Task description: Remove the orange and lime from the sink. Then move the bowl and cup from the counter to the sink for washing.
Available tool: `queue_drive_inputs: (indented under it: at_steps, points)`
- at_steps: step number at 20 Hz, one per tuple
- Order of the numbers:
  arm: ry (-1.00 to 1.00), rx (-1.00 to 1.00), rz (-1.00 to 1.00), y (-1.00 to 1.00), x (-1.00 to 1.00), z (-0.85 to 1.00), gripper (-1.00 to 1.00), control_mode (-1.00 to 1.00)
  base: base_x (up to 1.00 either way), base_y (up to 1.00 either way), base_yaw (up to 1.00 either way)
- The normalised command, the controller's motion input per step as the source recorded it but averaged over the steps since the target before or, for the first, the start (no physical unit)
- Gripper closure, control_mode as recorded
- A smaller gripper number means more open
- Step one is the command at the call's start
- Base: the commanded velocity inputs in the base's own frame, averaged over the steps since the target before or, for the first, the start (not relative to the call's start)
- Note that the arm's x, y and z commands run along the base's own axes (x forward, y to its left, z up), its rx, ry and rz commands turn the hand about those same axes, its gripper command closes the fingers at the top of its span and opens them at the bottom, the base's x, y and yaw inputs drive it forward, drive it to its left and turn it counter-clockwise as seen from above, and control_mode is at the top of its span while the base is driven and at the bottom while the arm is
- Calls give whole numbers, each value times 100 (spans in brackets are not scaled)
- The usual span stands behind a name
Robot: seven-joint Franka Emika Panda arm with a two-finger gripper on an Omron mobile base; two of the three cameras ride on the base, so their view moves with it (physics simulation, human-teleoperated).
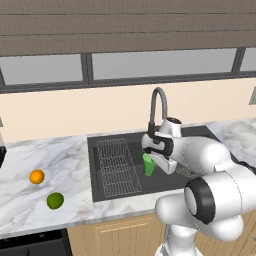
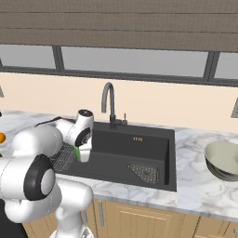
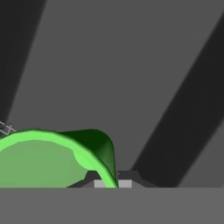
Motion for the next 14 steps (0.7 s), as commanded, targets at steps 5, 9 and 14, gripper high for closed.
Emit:
queue_drive_inputs:
  at_steps: [5, 9, 14]
  points:
    - [1, 0, 0, 0, 9, -16, 100, -100, 0, 0, 0]
    - [2, 0, 0, -3, 10, -16, 100, -100, 0, 0, 0]
    - [2, 0, 0, -1, 10, -16, 100, -100, 0, 0, 0]
